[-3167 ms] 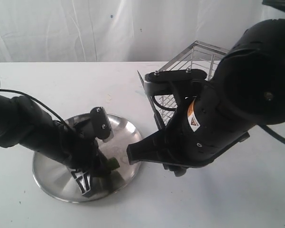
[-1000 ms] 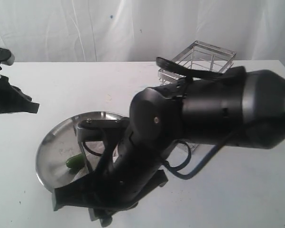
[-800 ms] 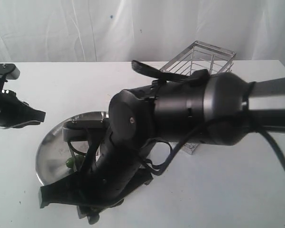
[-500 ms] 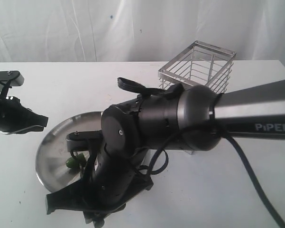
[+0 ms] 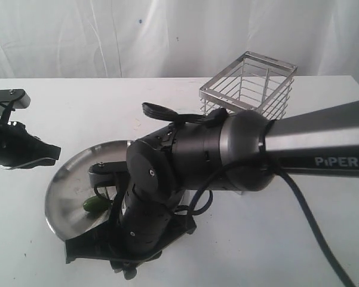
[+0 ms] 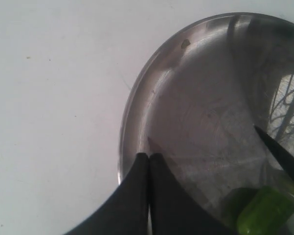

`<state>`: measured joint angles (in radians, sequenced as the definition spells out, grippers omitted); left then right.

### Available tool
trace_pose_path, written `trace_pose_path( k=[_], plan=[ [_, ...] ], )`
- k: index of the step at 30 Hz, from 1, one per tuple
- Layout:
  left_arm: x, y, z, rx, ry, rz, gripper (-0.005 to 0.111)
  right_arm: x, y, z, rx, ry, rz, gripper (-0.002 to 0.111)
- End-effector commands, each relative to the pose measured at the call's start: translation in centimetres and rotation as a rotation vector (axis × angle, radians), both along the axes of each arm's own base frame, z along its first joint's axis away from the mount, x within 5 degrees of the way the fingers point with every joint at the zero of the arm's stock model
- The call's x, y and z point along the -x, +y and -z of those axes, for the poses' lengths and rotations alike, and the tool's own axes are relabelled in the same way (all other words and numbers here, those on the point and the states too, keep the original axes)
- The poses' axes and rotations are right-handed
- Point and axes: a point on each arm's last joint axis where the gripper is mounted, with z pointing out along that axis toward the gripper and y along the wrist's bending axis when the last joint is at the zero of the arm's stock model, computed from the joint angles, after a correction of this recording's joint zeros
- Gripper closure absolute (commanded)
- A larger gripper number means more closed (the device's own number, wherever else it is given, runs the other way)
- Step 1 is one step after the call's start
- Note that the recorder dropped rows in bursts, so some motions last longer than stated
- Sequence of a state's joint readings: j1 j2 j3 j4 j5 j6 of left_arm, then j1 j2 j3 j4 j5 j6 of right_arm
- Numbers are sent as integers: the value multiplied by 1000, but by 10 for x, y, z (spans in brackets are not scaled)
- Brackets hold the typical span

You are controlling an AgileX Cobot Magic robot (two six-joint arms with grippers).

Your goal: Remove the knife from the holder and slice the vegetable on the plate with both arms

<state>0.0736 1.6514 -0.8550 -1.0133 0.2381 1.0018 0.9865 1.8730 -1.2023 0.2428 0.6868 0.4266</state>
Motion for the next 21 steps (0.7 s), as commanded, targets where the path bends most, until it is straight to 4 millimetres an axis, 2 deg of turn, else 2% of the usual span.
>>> trace_pose_path(
  k=[1, 7, 21],
  plan=[
    [2, 0, 0, 35, 12, -17, 107, -1, 4, 4, -11, 3, 11, 108],
    [2, 0, 0, 35, 12, -17, 107, -3, 8, 4, -63, 6, 46, 108],
    [2, 0, 0, 35, 12, -17, 107, -3, 10, 12, -54, 23, 49, 108]
  ],
)
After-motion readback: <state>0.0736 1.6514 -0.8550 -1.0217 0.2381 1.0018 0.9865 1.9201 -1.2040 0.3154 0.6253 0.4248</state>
